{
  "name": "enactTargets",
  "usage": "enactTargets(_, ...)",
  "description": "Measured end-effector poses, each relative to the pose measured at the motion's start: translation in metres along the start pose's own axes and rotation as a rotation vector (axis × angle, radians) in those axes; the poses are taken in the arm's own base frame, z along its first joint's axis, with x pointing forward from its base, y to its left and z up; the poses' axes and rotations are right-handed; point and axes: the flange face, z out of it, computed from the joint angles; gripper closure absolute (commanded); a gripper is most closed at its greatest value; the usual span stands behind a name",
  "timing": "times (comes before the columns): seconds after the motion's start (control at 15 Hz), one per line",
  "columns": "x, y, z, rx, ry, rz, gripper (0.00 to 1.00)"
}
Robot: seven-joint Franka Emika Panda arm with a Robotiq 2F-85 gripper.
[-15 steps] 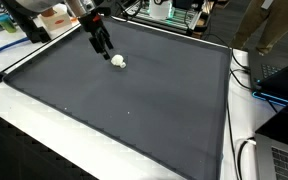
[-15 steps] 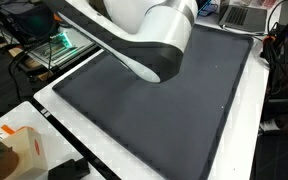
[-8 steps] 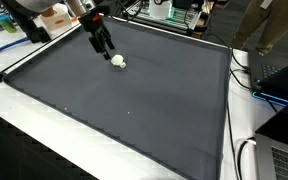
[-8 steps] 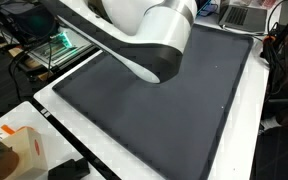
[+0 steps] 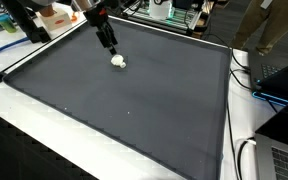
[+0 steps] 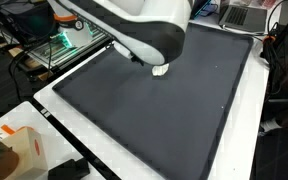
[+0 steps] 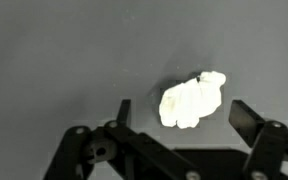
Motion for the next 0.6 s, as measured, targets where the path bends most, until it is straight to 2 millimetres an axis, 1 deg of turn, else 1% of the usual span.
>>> enactTargets(0.2, -0.046, -0.008, -0.007, -0.029, 0.059, -0.126, 0.00)
enactTargets(0.47, -0.115, -0.018, -0.008, -0.046, 0.155, -0.307, 0.00)
enactTargets(0.6, -0.139, -0.020, -0.009, -0.065, 0.209, -0.381, 0.00)
